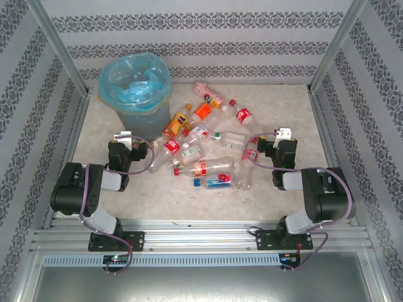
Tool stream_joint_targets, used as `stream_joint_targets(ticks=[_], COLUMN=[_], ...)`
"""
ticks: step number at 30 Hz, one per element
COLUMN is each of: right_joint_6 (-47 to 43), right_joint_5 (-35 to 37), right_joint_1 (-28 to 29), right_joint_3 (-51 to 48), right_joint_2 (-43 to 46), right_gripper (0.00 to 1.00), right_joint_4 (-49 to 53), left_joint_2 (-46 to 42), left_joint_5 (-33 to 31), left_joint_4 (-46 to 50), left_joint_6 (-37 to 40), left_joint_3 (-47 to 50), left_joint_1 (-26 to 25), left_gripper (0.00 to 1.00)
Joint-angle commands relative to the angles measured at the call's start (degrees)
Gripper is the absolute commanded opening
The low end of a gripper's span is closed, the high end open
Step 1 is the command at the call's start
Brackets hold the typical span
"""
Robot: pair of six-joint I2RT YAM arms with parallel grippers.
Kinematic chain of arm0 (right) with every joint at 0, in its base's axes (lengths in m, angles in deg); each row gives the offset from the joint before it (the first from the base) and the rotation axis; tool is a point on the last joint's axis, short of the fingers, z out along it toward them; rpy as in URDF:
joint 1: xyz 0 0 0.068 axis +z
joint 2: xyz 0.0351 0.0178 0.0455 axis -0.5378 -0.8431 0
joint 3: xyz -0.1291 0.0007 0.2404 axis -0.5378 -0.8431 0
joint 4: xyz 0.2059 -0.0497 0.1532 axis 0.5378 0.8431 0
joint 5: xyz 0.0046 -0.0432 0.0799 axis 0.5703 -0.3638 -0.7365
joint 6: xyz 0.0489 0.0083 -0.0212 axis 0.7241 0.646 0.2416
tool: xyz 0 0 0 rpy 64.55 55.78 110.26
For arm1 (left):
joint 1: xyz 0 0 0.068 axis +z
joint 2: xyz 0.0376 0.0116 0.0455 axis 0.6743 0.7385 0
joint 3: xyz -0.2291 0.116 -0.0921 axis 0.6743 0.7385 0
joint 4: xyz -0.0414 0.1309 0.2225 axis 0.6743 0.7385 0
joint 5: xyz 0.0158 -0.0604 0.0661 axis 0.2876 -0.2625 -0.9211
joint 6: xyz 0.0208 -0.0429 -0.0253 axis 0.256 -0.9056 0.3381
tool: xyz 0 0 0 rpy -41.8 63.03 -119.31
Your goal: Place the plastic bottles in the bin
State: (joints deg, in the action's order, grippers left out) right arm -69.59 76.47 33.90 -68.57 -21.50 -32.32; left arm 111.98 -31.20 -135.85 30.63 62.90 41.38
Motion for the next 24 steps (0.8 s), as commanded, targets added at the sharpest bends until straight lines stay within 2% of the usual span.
stream_joint_targets(ticks=[1, 16, 24], right_joint_6=[-0.5, -0.5, -0.1], right_joint_5=[-1.0, -1.1, -2.4], right_joint_1=[0.4, 0.4, -0.2], right_joint_3=[1.1, 1.1, 1.2], right_joint_2=[0.6, 0.6, 0.5], right_gripper=[0.98, 0.98, 0.98], right_joint_4=[-0.6, -0.6, -0.4], left_joint_2=[-0.7, -0.7, -0.7], left_joint_5=[1.2, 2.5, 1.2], left_joint_4=[0.1, 1.5, 1.1], left_joint_6=[0.9, 0.2, -0.3], left_joint_3=[-0.8, -1.5, -1.3], left_joint_1=[0.1, 1.0, 1.1], left_gripper=[1.0, 1.0, 1.0])
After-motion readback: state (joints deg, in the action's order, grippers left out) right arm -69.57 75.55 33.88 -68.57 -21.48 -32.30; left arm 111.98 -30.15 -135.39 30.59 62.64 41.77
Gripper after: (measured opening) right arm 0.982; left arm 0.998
